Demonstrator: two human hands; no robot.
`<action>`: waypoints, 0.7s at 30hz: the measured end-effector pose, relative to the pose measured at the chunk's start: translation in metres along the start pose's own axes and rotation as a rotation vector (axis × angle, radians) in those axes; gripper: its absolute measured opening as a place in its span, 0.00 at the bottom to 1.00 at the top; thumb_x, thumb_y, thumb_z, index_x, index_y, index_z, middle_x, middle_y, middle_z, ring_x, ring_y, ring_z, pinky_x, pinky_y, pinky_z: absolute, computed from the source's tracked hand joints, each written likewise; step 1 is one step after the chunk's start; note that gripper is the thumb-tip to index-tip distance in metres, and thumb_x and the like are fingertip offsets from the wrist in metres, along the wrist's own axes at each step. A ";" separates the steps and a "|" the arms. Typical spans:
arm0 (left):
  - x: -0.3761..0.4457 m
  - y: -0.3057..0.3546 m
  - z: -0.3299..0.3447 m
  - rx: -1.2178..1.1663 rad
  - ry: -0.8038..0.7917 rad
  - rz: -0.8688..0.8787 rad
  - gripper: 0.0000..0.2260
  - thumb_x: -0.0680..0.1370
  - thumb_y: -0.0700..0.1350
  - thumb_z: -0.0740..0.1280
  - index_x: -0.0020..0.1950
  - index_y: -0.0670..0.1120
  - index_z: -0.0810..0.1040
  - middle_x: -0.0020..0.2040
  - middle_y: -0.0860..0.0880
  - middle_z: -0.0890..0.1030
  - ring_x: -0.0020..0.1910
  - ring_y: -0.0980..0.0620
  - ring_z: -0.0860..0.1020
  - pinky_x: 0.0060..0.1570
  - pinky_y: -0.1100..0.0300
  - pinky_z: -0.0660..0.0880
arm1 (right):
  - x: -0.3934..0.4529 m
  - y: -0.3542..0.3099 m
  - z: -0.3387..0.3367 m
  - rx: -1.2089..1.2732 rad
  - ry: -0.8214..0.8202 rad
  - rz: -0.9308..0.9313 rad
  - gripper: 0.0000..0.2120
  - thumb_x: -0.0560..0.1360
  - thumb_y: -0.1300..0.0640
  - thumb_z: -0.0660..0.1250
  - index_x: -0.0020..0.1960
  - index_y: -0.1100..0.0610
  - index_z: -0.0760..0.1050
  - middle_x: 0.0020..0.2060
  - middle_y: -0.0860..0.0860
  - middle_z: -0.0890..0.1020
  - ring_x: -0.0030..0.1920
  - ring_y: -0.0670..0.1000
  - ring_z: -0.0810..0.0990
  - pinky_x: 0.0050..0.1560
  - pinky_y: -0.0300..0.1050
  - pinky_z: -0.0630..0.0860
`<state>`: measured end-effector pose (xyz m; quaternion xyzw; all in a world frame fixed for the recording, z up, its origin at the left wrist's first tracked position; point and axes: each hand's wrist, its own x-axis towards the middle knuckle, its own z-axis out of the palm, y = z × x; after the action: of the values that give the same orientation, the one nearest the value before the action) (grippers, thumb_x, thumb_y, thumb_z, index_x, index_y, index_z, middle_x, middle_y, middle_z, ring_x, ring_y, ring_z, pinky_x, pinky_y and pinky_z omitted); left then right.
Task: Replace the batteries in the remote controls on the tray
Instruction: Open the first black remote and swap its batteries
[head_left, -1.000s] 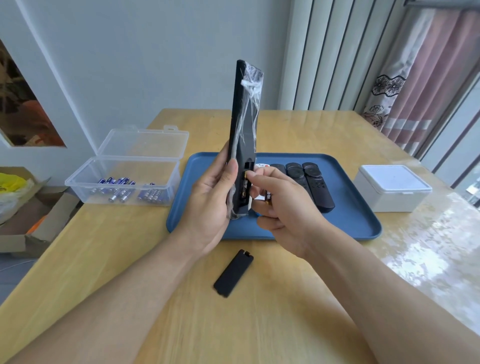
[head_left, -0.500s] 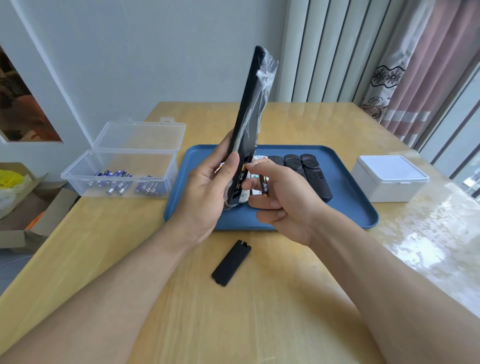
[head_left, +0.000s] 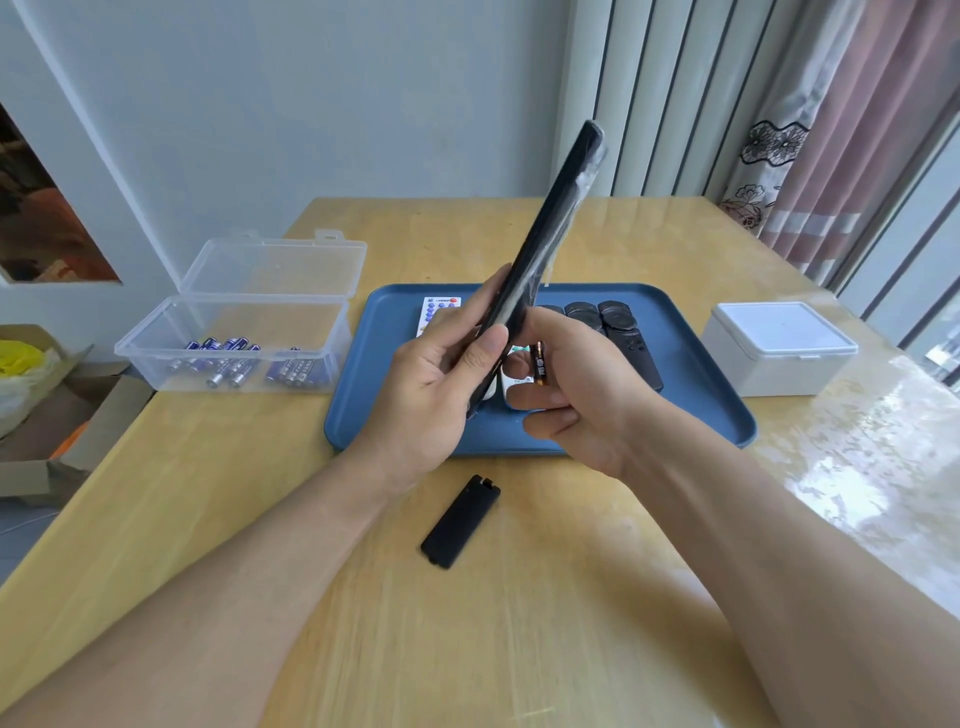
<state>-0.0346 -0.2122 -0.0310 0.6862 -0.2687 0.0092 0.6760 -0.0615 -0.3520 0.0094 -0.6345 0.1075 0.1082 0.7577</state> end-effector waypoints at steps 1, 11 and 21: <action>0.000 0.001 0.000 0.000 -0.004 0.000 0.20 0.84 0.46 0.61 0.77 0.55 0.68 0.70 0.54 0.78 0.69 0.46 0.76 0.73 0.42 0.68 | -0.001 0.000 0.001 -0.002 0.011 -0.007 0.05 0.75 0.56 0.63 0.41 0.50 0.68 0.31 0.47 0.68 0.25 0.46 0.57 0.23 0.38 0.51; 0.001 0.000 0.003 -0.093 0.033 -0.013 0.20 0.83 0.49 0.62 0.76 0.57 0.69 0.68 0.51 0.80 0.62 0.51 0.79 0.71 0.47 0.70 | -0.003 0.005 0.006 -0.025 0.069 -0.099 0.01 0.76 0.57 0.60 0.47 0.52 0.68 0.33 0.48 0.71 0.26 0.47 0.58 0.23 0.38 0.55; 0.002 -0.001 0.005 -0.289 0.189 -0.088 0.26 0.79 0.50 0.65 0.77 0.51 0.69 0.68 0.53 0.80 0.69 0.52 0.77 0.74 0.46 0.68 | 0.006 0.021 0.011 -0.449 0.293 -0.480 0.06 0.78 0.51 0.69 0.52 0.51 0.75 0.29 0.41 0.78 0.25 0.40 0.72 0.29 0.35 0.66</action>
<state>-0.0345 -0.2174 -0.0317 0.5892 -0.1722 0.0052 0.7894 -0.0616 -0.3373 -0.0106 -0.8011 0.0364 -0.1440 0.5798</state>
